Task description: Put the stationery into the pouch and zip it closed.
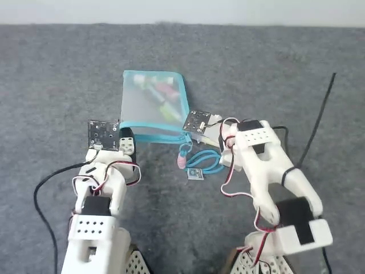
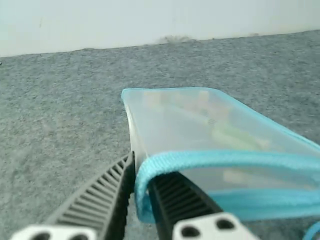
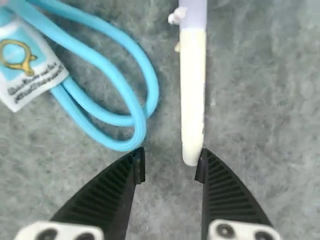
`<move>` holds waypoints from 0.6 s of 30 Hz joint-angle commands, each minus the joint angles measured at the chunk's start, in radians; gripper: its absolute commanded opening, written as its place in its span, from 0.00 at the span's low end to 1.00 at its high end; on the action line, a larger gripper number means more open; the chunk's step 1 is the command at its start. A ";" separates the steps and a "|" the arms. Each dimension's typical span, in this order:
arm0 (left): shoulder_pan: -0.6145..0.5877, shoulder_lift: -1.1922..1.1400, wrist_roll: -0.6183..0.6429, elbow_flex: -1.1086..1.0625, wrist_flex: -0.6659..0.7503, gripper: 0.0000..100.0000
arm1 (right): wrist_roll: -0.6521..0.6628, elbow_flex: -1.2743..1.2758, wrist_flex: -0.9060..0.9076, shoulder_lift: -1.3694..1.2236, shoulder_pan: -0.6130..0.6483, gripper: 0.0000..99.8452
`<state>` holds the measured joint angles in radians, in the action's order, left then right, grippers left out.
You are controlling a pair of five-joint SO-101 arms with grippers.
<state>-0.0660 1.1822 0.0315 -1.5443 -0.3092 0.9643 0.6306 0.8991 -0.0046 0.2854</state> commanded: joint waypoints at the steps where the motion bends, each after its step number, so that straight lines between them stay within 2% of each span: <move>1: 0.014 -0.003 0.015 0.033 0.041 0.01 | 0.008 -0.057 -0.016 -0.031 -0.013 0.16; 4: 0.014 -0.003 0.015 0.033 0.041 0.01 | 0.008 -0.068 -0.016 -0.073 -0.013 0.15; 6: 0.014 -0.003 0.015 0.033 0.041 0.01 | 0.003 -0.068 -0.021 -0.088 -0.019 0.10; 9: 0.014 -0.003 0.015 0.033 0.041 0.01 | -0.117 -0.089 -0.039 -0.087 -0.053 0.00; 11: 0.014 -0.003 0.015 0.033 0.041 0.01 | -0.183 -0.117 -0.019 -0.085 -0.087 0.01; 18: 0.012 -0.005 0.015 0.031 0.043 0.01 | -0.282 -0.255 0.254 -0.059 -0.137 0.01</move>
<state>-0.0629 1.1822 0.0315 -1.5443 -0.3092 0.7327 0.4710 1.0265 -0.0967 0.1734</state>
